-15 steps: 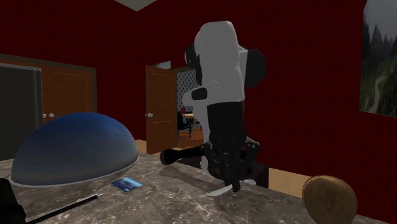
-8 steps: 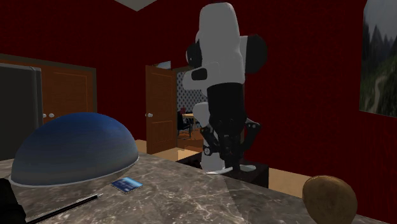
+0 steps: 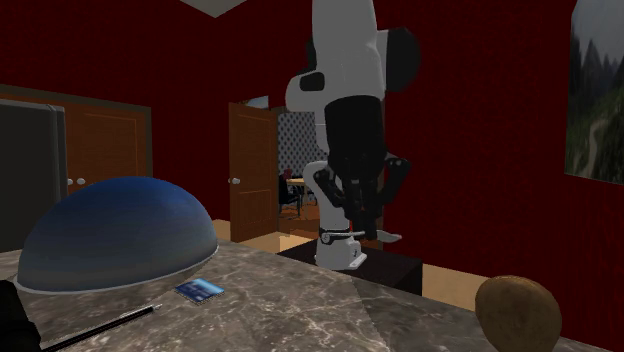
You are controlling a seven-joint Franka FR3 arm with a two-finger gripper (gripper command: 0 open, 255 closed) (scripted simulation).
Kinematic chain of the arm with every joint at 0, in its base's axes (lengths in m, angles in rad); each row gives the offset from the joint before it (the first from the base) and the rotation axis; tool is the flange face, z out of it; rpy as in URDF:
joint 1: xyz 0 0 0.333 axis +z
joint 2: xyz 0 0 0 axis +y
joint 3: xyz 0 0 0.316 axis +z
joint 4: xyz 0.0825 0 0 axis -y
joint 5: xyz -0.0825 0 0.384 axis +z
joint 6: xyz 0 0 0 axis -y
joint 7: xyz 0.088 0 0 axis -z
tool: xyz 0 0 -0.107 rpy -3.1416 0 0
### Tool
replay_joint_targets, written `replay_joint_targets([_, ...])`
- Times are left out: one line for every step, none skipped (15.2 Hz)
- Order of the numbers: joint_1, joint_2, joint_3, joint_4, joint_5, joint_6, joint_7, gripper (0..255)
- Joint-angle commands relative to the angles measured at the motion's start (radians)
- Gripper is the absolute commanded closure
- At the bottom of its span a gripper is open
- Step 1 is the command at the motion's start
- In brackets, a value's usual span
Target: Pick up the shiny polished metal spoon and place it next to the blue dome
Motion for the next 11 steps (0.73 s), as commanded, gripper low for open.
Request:
replay_joint_targets([0.000,-0.009,0.002,0.018,0.004,-0.027,0.000,255])
replay_joint_targets([-0.001,-0.012,0.002,0.028,0.005,-0.039,0.000,255])
replay_joint_targets([-0.001,-0.015,0.002,0.038,0.007,-0.052,0.000,255])
replay_joint_targets([-0.001,-0.018,0.003,0.048,0.008,-0.065,0.000,255])
replay_joint_targets([-0.001,-0.020,0.003,0.059,0.009,-0.077,0.000,255])
replay_joint_targets([-0.002,-0.023,0.004,0.069,0.010,-0.090,0.000,255])
replay_joint_targets([-0.002,-0.025,0.004,0.080,0.011,-0.103,0.000,255])
replay_joint_targets([-0.002,-0.027,0.004,0.091,0.012,-0.116,0.000,255])
replay_joint_targets([-0.002,-0.028,0.005,0.103,0.012,-0.129,0.001,255])
replay_joint_targets([-0.001,-0.030,0.005,0.115,0.013,-0.142,0.001,255])
replay_joint_targets([-0.001,-0.031,0.005,0.127,0.013,-0.155,0.002,255])
